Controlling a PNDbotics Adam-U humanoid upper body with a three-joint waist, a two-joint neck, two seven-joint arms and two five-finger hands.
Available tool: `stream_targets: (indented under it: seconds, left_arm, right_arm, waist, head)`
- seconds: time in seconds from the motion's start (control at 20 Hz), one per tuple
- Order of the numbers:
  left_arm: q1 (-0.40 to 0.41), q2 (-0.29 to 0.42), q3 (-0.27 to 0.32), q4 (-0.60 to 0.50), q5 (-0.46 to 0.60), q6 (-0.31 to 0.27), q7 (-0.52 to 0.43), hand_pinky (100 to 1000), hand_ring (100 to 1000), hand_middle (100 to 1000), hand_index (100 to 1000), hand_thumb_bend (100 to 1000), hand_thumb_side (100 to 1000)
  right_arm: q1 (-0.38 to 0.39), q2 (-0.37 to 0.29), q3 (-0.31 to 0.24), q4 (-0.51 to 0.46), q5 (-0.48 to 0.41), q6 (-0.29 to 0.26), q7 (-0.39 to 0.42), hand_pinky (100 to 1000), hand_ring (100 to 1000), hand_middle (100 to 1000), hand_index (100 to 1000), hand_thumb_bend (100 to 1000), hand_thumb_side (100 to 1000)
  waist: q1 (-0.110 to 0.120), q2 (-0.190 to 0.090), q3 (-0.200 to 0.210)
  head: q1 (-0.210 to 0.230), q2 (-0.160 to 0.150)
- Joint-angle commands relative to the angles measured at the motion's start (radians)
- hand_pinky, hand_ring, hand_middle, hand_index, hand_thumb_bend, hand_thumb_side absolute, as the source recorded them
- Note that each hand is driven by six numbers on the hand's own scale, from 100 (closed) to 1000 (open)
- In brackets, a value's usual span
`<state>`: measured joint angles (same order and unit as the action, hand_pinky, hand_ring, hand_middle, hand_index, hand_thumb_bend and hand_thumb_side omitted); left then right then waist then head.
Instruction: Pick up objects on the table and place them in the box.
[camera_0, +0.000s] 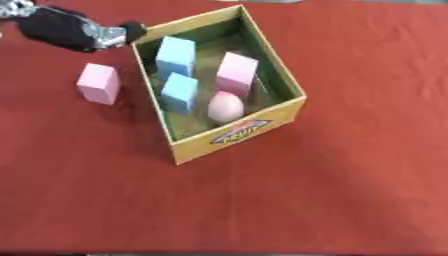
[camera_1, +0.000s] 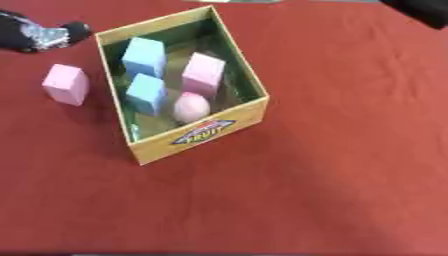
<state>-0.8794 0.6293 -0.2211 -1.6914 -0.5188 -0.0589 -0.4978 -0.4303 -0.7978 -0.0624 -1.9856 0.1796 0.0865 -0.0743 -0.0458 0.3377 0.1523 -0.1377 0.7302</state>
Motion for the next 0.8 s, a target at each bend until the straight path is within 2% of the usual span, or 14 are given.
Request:
stream_targets:
  seconds: [0.05, 0.35, 0.65, 0.8]
  left_arm:
    - [0.020, 0.108, 0.017, -0.062, 0.034, 0.003, -0.023, 897, 855, 801, 899, 480, 584]
    - [0.071, 0.173, -0.006, -0.046, 0.066, -0.031, -0.116, 903, 868, 807, 900, 516, 549]
    - [0.073, 0.189, -0.022, 0.038, 0.069, -0.085, -0.196, 905, 875, 815, 907, 549, 546]
    - [0.068, 0.190, -0.024, 0.070, 0.031, -0.109, -0.215, 901, 878, 816, 914, 566, 540]
  right_arm:
    - [-0.007, -0.040, -0.017, -0.014, 0.004, 0.000, -0.006, 837, 771, 655, 850, 100, 591]
    - [-0.010, -0.040, -0.014, -0.014, 0.003, 0.001, -0.003, 837, 771, 655, 850, 100, 590]
    - [-0.007, -0.039, -0.016, -0.014, 0.003, 0.005, -0.006, 837, 770, 655, 850, 100, 596]
    - [-0.007, -0.038, -0.016, -0.014, 0.002, 0.006, -0.007, 837, 770, 654, 849, 100, 598]
  waist:
    - [0.014, -0.037, 0.003]
    - [0.010, -0.037, 0.006]
    - [0.009, -0.035, 0.002]
    - [0.009, -0.034, 0.001]
  head:
    - [-0.007, 0.003]
    - [-0.007, 0.001]
    - [-0.007, -0.001]
    - [-0.008, -0.001]
